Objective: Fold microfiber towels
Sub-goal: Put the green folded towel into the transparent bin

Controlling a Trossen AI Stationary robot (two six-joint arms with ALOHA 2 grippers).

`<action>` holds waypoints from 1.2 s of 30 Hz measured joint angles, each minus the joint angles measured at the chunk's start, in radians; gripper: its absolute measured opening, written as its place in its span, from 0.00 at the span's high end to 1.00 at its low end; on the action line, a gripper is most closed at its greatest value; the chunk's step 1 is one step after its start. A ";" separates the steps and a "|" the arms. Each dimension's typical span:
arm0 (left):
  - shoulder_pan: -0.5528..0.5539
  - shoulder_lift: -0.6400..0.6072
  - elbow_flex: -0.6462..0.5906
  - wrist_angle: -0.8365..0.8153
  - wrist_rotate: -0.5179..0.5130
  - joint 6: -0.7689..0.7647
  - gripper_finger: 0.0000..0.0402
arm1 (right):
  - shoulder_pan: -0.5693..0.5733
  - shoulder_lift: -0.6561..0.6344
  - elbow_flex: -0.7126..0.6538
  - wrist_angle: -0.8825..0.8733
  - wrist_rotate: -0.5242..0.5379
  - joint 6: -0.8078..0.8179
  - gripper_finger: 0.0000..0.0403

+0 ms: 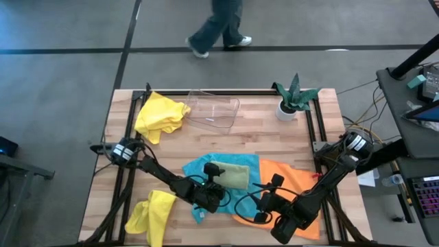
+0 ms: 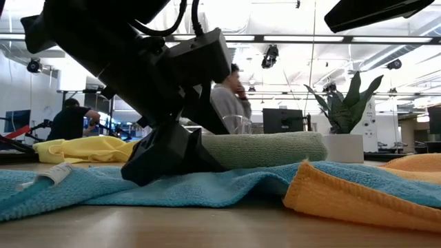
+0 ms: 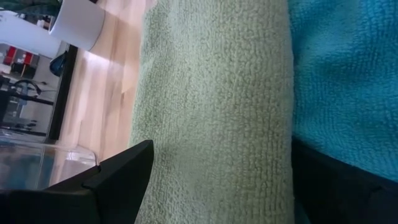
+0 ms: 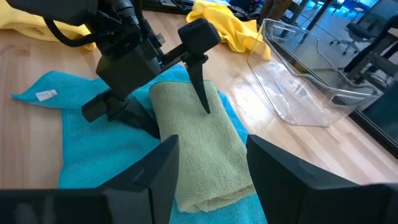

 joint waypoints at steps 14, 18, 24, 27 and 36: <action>-0.012 -0.017 0.008 0.010 -0.024 0.051 0.28 | 0.000 0.000 0.000 -0.002 0.000 0.000 0.56; -0.012 -0.017 0.007 0.011 -0.023 0.050 0.39 | -0.001 0.000 0.000 -0.002 0.000 0.001 0.56; -0.012 -0.017 0.006 0.011 -0.016 0.050 0.51 | -0.002 0.000 -0.002 -0.002 0.000 0.002 0.56; -0.005 -0.017 0.006 0.015 0.006 0.052 0.58 | -0.002 0.000 -0.002 -0.002 0.000 0.001 0.56; 0.013 -0.020 0.011 -0.002 0.069 0.026 0.89 | -0.003 0.016 -0.002 0.006 0.007 -0.142 0.56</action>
